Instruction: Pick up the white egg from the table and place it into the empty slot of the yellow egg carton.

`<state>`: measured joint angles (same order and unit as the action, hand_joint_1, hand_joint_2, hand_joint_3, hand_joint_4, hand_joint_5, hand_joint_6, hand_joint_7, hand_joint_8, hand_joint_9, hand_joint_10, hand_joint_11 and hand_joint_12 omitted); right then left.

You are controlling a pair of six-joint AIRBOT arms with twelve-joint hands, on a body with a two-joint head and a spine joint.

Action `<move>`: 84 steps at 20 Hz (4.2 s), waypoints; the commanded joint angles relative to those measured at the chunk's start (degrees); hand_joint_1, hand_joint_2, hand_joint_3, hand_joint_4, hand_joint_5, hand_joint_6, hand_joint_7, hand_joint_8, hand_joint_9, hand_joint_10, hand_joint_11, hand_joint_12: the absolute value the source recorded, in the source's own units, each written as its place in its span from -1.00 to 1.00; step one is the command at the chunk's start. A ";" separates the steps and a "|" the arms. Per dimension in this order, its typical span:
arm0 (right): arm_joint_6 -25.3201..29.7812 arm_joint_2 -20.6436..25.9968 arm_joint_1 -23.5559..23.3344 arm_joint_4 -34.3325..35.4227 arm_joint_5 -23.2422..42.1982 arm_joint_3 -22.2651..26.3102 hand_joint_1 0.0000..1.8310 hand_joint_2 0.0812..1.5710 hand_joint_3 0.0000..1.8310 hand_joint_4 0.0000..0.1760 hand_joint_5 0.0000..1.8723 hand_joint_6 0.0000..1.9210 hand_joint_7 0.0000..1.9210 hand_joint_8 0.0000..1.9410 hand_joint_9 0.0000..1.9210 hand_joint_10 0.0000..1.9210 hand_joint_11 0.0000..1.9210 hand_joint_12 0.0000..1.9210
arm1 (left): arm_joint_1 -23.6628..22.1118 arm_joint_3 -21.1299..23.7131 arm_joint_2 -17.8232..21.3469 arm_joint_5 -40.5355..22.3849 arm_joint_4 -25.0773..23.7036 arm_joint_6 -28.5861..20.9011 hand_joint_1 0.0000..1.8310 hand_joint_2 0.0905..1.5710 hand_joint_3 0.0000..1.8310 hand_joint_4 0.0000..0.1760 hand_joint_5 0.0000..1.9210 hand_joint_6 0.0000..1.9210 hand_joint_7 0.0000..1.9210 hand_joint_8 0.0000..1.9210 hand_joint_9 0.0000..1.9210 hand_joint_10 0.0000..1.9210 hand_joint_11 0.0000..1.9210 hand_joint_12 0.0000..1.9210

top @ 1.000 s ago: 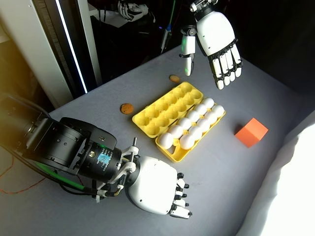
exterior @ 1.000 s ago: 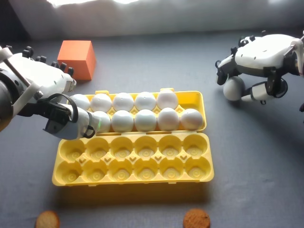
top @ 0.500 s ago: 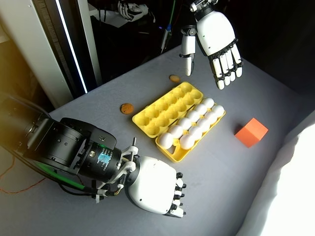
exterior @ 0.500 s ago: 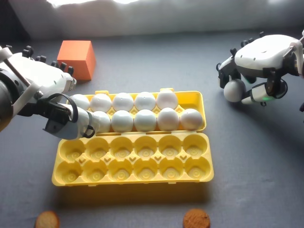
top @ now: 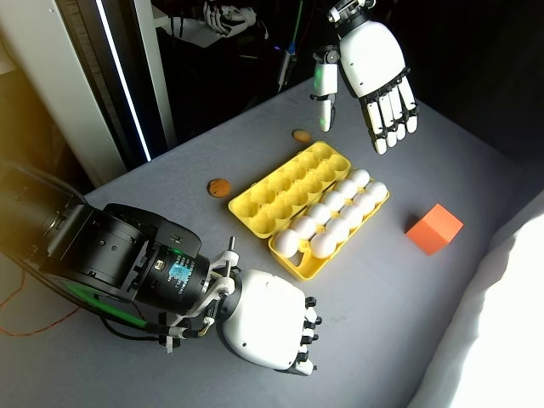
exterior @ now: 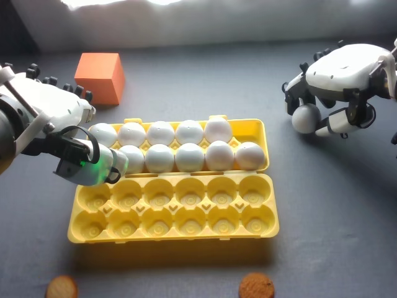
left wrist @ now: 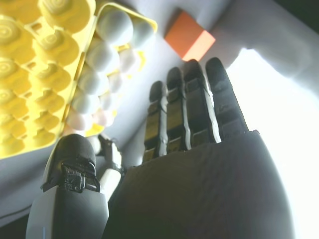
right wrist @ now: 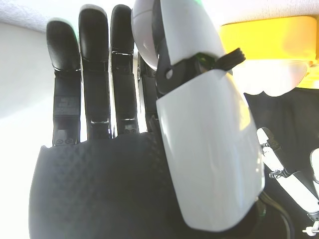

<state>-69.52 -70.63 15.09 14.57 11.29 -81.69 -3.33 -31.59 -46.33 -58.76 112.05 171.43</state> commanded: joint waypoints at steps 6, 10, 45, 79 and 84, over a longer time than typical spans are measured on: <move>-0.01 0.68 -0.26 -0.66 8.51 -0.29 0.48 0.49 -1.00 -1.00 -0.20 0.25 -0.06 0.24 -0.24 0.50 -0.56 0.75 | -0.45 0.20 0.41 -0.60 -4.72 0.31 -1.00 0.58 -1.00 -1.00 -0.77 -1.00 -0.72 -1.00 -0.76 -0.99 -1.00 -0.61; 2.10 1.00 -0.66 -3.37 10.64 0.00 0.48 0.48 -1.00 -1.00 -0.16 0.19 -0.07 0.26 -0.24 0.49 -0.55 0.74 | -0.45 0.45 0.41 -0.58 -4.75 0.31 -1.00 0.60 -1.00 -1.00 -0.77 -1.00 -0.74 -1.00 -0.78 -1.00 -1.00 -0.66; 8.85 0.20 -2.27 -3.33 9.68 8.45 0.32 0.55 -1.00 -1.00 -0.29 0.40 -0.13 0.36 -0.36 0.18 -0.59 0.71 | -0.26 0.25 0.45 -0.48 -5.04 0.31 -1.00 0.60 -1.00 -1.00 -0.77 -1.00 -0.70 -1.00 -0.74 -1.00 -1.00 -0.61; 9.17 26.66 5.45 -16.82 16.01 24.01 0.09 0.49 -1.00 -1.00 -0.45 -1.00 -0.39 -1.00 -0.68 -0.41 -1.00 0.57 | 2.24 0.39 0.58 -0.65 -4.58 0.31 -1.00 0.59 -1.00 -1.00 -0.80 -1.00 -0.75 -1.00 -0.80 -1.00 -1.00 -0.77; 16.15 30.81 8.80 -16.82 10.91 25.17 -0.12 0.43 -1.00 -1.00 -0.55 -1.00 -0.53 -1.00 -0.79 -0.47 -1.00 0.28 | 1.75 -1.01 0.62 -0.42 -4.76 0.28 -1.00 0.59 -1.00 -1.00 -0.77 -1.00 -0.72 -1.00 -0.77 -1.00 -1.00 -0.69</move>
<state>-53.69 -40.47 24.49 -2.59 17.63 -56.51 -1.08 -32.45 -46.26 -58.67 111.74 171.43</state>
